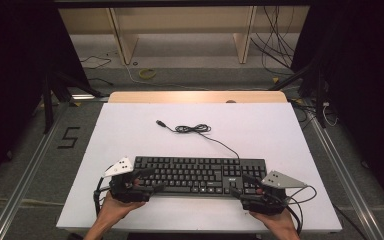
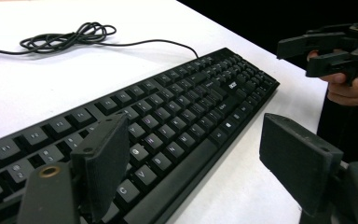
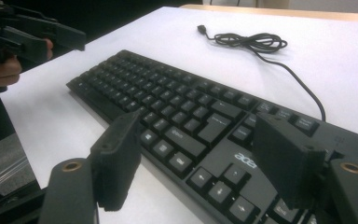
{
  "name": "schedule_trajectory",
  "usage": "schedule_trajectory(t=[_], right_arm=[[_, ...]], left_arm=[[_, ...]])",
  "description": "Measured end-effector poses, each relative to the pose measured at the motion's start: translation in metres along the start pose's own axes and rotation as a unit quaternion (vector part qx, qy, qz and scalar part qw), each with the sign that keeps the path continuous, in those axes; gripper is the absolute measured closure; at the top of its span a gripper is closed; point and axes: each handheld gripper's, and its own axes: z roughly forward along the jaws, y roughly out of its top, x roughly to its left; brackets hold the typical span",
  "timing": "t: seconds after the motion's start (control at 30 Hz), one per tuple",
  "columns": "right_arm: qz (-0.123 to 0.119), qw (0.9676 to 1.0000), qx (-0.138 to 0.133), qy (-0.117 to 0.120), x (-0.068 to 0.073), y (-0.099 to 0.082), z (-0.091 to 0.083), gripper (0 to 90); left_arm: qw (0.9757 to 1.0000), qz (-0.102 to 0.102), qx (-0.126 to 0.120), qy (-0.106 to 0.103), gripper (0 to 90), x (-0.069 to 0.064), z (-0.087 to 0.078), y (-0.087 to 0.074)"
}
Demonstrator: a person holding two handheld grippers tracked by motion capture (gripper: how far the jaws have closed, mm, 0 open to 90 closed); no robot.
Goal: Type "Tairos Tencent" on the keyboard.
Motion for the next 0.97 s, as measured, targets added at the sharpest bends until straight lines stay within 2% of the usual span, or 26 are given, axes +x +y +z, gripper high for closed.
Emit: schedule_trajectory(t=[0.07, 0.37, 0.97], right_arm=[[0.002, 1.0000, 0.002, -0.002, -0.0006, -0.0021, -0.0007, 33.2], [0.005, 1.0000, 0.002, -0.004, -0.0011, -0.0041, -0.0017, 30.7], [0.004, 1.0000, 0.002, -0.006, -0.0014, -0.0046, 0.0004, 30.2]], left_arm=[[1.0000, 0.004, 0.001, 0.002, 23.8, -0.0012, -0.0007, -0.0009], [1.0000, -0.003, -0.001, 0.004, 23.5, -0.0012, -0.0033, -0.0039], [1.0000, 0.002, 0.002, 0.006, 23.6, -0.0009, -0.0016, -0.0039]])
